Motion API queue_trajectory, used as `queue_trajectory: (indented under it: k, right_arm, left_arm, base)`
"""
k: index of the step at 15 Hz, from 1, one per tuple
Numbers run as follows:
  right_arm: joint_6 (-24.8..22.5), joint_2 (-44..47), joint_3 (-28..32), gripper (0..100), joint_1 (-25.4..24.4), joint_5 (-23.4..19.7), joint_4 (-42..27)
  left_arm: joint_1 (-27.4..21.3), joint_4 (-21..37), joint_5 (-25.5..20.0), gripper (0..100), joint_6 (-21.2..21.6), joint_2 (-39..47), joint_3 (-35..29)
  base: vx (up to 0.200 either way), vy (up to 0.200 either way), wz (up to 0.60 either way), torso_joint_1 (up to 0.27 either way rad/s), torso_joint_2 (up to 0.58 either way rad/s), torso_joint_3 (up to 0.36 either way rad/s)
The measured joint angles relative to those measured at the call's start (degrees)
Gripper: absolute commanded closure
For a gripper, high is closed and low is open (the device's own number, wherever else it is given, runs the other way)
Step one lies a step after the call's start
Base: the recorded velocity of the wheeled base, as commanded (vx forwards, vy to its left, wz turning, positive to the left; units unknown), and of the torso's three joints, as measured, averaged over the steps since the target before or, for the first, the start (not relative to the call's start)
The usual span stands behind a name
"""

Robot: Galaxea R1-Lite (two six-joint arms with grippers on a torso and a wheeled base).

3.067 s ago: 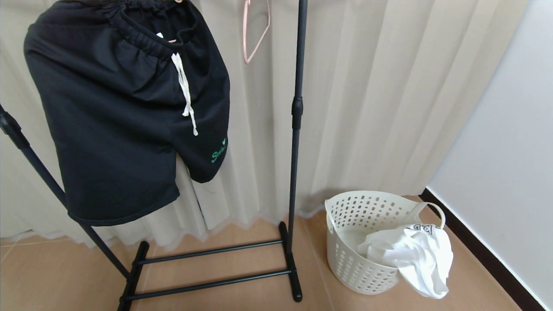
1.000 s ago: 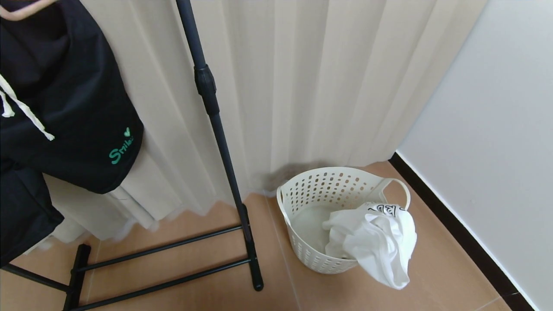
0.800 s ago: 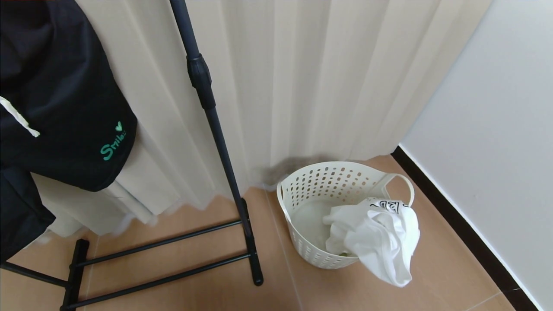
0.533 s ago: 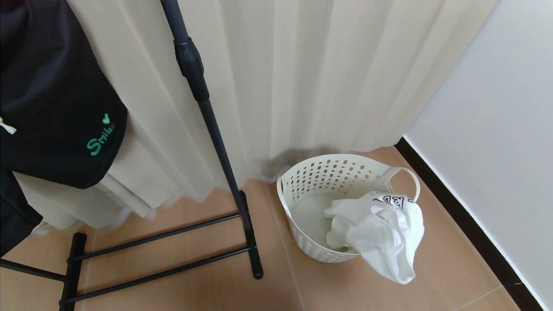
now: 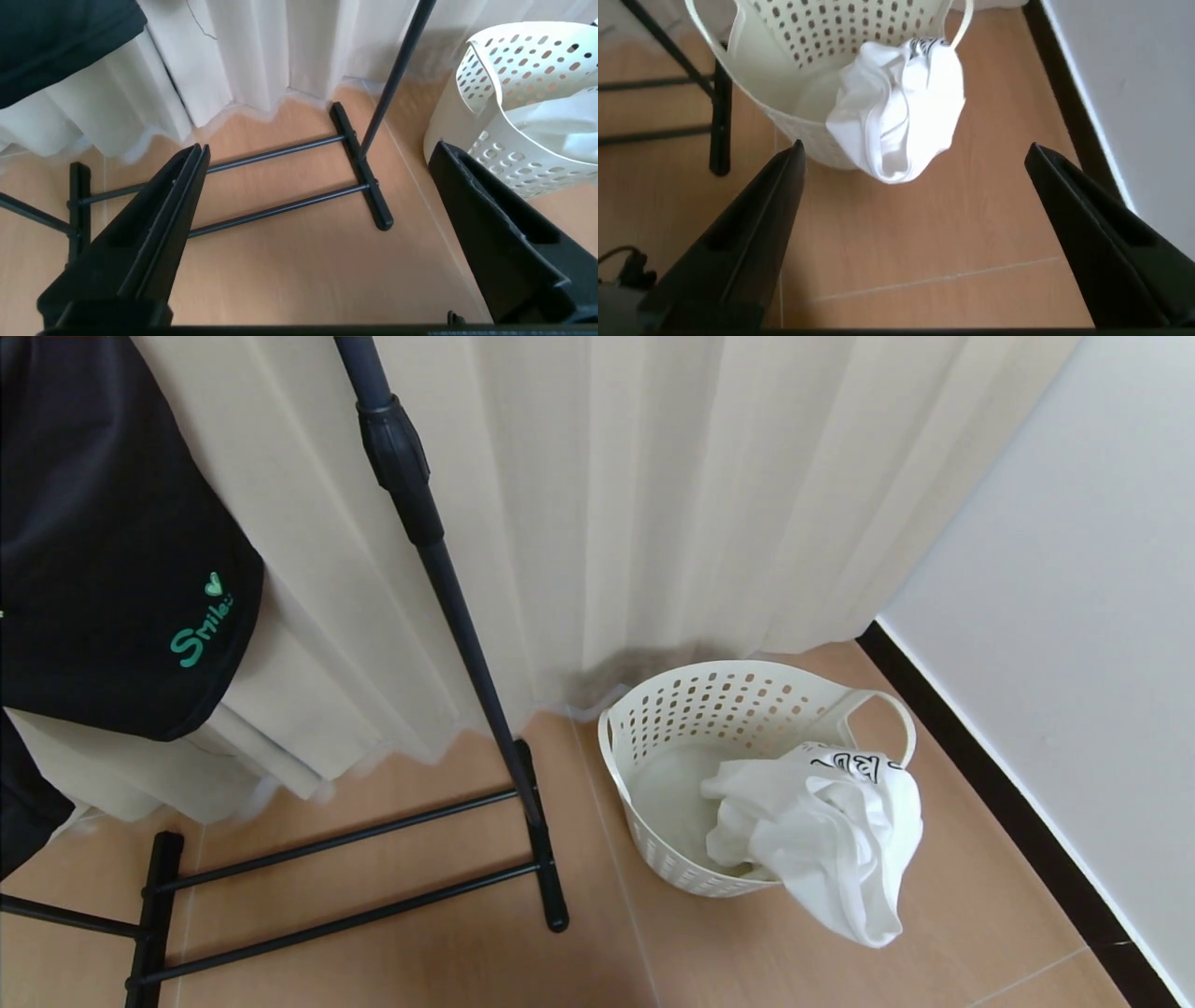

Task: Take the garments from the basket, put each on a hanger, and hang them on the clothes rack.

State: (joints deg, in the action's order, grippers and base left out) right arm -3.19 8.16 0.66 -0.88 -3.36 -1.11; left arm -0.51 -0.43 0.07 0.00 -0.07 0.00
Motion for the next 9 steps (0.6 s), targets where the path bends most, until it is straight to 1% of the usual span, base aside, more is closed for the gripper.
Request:
queue_trajectory:
  k: [2, 3, 6, 9]
  right_arm:
    - [-2.4, 6.9, 1.1, 0, -1.7, -0.8, 0.3]
    - [-4.3, 10.8, 2.1, 0, -2.5, -0.9, 0.4]
    - [-14.9, 24.4, 7.1, 0, -4.3, -0.8, 0.5]
    - [-25.5, 39.9, 14.2, 0, -5.0, -0.4, 0.8]
  left_arm:
    - [0.0, 0.0, 0.0, 0, 0.0, 0.0, 0.0]
    - [0.0, 0.0, 0.0, 0, 0.0, 0.0, 0.0]
    - [0.0, 0.0, 0.0, 0, 0.0, 0.0, 0.0]
    - [0.0, 0.0, 0.0, 0, 0.0, 0.0, 0.0]
  base:
    - [0.0, 0.0, 0.0, 0.0, 0.0, 0.0]
    - [0.0, 0.0, 0.0, 0.0, 0.0, 0.0]
    - [0.0, 0.0, 0.0, 0.0, 0.0, 0.0]
    - [0.0, 0.0, 0.0, 0.0, 0.0, 0.0]
